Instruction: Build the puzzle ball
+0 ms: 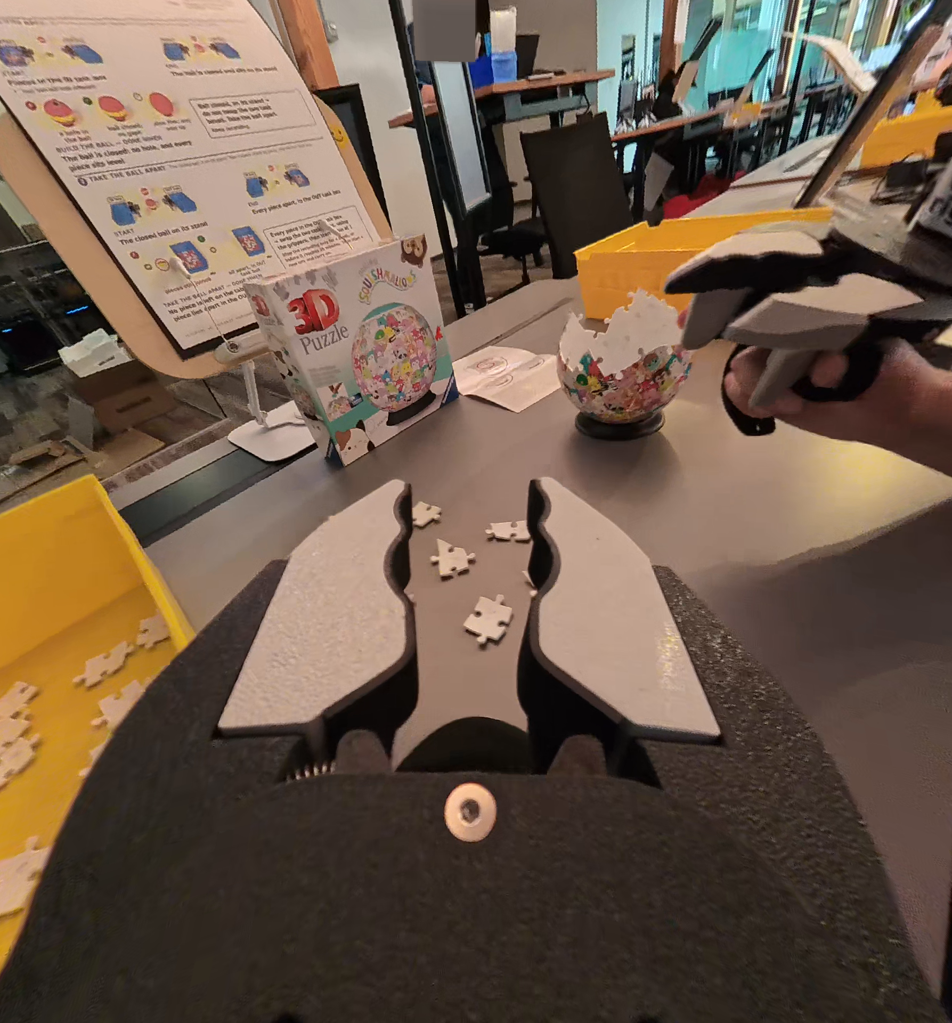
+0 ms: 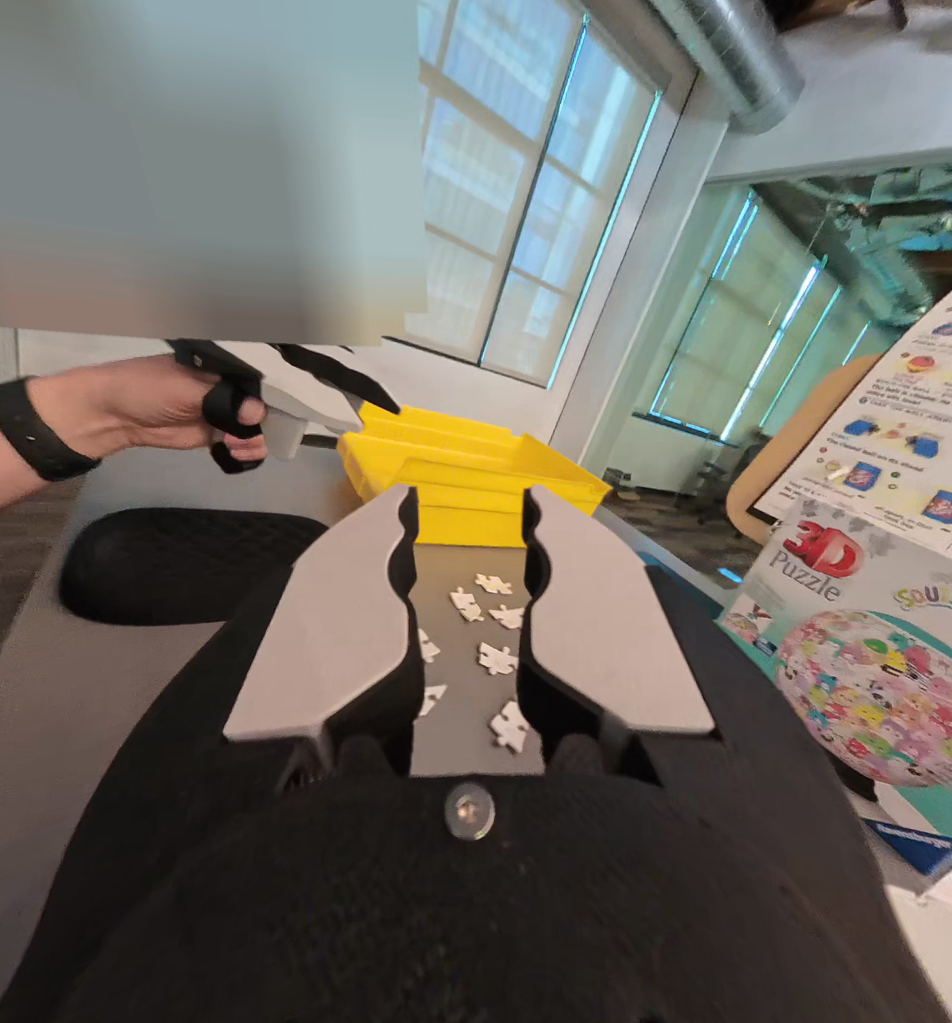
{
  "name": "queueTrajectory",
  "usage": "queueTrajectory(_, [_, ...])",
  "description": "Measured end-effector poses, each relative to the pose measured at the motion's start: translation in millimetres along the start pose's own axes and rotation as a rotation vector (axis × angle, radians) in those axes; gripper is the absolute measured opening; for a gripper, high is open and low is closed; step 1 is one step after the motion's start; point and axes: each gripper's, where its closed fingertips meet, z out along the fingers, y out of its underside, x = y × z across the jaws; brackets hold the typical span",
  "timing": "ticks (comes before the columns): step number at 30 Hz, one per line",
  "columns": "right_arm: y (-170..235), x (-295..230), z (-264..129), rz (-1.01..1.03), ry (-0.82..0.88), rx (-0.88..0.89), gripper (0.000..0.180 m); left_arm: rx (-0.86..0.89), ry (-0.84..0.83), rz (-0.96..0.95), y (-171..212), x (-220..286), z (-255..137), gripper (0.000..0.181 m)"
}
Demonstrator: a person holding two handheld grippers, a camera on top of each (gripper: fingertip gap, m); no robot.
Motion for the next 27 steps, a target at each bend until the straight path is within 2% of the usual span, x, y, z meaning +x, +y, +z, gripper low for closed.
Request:
queueTrajectory(2, [8,15,11,-0.030,0.027,-0.039,0.025,-0.002,0.007,0.001,-6,-5,3,0.038])
queueTrajectory(7, [32,23,31,-0.131,0.019,-0.063,0.022,-0.050,-0.035,-0.017,-3,-28,8,0.034])
queueTrajectory(11, [51,30,24,-0.227,0.129,-0.087,0.018,-0.158,-0.070,-0.003,10,-46,8,0.033])
queueTrajectory(15, [66,43,17,-0.234,0.213,-0.168,0.014,-0.309,-0.087,0.045,23,-60,11,0.032])
queueTrajectory(19, [79,39,22,-0.177,0.181,-0.208,0.012,-0.434,-0.073,0.091,29,-78,20,0.027])
queueTrajectory(22, [87,28,26,-0.180,0.118,-0.225,0.004,-0.540,-0.030,0.107,33,-91,33,0.015])
queueTrajectory(24, [90,24,28,-0.167,0.090,-0.230,0.001,-0.621,0.019,0.147,37,-97,43,0.000])
queueTrajectory(27, [94,23,29,-0.137,0.065,-0.243,0.001,-0.719,0.096,0.173,43,-100,63,0.000])
